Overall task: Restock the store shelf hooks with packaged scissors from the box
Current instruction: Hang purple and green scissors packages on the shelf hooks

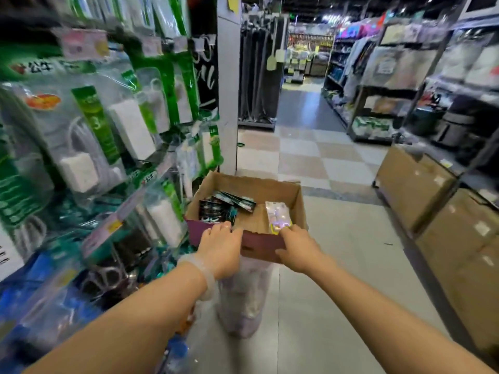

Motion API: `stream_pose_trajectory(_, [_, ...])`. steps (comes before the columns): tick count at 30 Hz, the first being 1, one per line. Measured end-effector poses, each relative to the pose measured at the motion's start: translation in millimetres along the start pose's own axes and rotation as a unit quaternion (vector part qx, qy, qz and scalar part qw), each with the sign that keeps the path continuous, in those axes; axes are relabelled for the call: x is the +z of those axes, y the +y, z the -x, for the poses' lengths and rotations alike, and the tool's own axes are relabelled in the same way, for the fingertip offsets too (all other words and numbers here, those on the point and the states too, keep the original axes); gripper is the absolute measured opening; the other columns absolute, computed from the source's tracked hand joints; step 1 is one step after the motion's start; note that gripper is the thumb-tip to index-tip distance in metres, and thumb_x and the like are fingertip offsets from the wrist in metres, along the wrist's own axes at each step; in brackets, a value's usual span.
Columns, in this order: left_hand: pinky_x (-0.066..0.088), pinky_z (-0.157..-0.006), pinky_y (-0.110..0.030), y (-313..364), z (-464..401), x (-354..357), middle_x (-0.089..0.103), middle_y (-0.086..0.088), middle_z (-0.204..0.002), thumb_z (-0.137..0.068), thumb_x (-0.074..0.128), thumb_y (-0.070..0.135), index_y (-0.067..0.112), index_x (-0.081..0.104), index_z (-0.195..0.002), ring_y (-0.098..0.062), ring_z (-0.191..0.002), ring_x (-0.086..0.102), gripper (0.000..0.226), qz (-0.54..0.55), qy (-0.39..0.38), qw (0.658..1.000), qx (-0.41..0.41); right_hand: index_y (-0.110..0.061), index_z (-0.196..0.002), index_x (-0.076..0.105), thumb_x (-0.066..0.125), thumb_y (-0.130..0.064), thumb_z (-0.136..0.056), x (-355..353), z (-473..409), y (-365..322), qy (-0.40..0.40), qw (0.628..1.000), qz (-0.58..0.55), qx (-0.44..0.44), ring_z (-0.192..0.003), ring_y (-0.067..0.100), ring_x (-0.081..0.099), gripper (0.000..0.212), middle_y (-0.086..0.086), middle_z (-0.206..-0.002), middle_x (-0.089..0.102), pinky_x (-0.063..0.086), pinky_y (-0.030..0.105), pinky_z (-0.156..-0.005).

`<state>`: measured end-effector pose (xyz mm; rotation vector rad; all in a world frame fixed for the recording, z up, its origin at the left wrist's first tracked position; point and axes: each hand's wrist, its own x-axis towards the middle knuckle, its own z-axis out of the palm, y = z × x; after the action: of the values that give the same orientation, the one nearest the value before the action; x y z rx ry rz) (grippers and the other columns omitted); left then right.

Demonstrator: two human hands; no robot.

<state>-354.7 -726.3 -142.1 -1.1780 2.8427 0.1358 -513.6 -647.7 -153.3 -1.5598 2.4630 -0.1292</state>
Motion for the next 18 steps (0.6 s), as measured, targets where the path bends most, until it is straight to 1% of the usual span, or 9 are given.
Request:
stream_pose_trajectory(2, [0.033,-0.104,-0.041,-1,-35,5,0.038,-0.010,-0.140,-0.089,0.056,0.033,0.012,0.037,-0.134,-0.030,-0.130,0.036,0.054,0.029,0.002,1.000,0.000,-0.007,-0.133,0.042,0.054,-0.027,-0.088,1,-36,15,0.000,1.000,-0.009,0.013,-0.123,0.033,0.044,0.051,0.015,-0.132,0.046,0.041,0.036,-0.097])
stream_pose_trajectory(6, [0.038,-0.100,-0.040,-7,-107,21,0.042,-0.009,-0.135,-0.089,0.055,0.030,0.013,0.038,-0.133,-0.030,-0.125,0.041,0.050,0.077,-0.012,0.997,-0.027,-0.009,-0.122,0.049,0.054,-0.027,-0.088,14,-120,44,-0.022,0.999,-0.038,0.028,-0.115,0.035,0.049,0.039,0.016,-0.125,0.048,0.043,0.036,-0.093])
stream_pose_trajectory(9, [0.036,-0.105,-0.039,-12,-163,32,0.040,-0.008,-0.139,-0.090,0.053,0.029,0.013,0.036,-0.135,-0.028,-0.129,0.037,0.050,0.118,-0.043,0.990,-0.057,-0.008,-0.121,0.048,0.054,-0.024,-0.086,28,-180,60,-0.063,0.996,-0.057,0.036,-0.115,0.035,0.049,0.038,0.018,-0.126,0.049,0.044,0.035,-0.092])
stream_pose_trajectory(11, [0.036,-0.106,-0.038,-13,-199,39,0.041,-0.008,-0.138,-0.090,0.055,0.030,0.013,0.037,-0.135,-0.028,-0.129,0.039,0.051,0.152,-0.067,0.983,-0.084,-0.008,-0.123,0.045,0.055,-0.024,-0.085,38,-213,69,-0.092,0.993,-0.066,0.046,-0.117,0.035,0.048,0.042,0.017,-0.129,0.047,0.044,0.035,-0.092])
stream_pose_trajectory(15, [0.041,-0.102,-0.036,-9,-255,63,0.044,-0.010,-0.136,-0.089,0.057,0.030,0.013,0.037,-0.137,-0.026,-0.123,0.046,0.054,0.205,-0.127,0.964,-0.109,-0.011,-0.129,0.037,0.063,-0.045,-0.080,59,-260,85,-0.115,0.986,-0.090,0.078,-0.120,0.036,0.043,0.065,0.016,-0.131,0.041,0.041,0.038,-0.096])
stream_pose_trajectory(16, [0.041,-0.101,-0.034,-8,-264,70,0.044,-0.011,-0.137,-0.089,0.057,0.029,0.012,0.035,-0.139,-0.026,-0.124,0.046,0.057,0.211,-0.143,0.960,-0.112,-0.012,-0.130,0.036,0.065,-0.047,-0.078,64,-269,88,-0.111,0.985,-0.093,0.088,-0.120,0.036,0.043,0.069,0.016,-0.130,0.041,0.041,0.039,-0.096])
stream_pose_trajectory(18, [0.037,-0.102,-0.032,-5,-279,84,0.042,-0.012,-0.139,-0.090,0.056,0.028,0.010,0.031,-0.142,-0.026,-0.127,0.044,0.060,0.221,-0.168,0.954,-0.117,-0.013,-0.130,0.034,0.067,-0.043,-0.077,74,-283,94,-0.104,0.984,-0.095,0.111,-0.119,0.035,0.043,0.070,0.015,-0.129,0.042,0.042,0.038,-0.095])
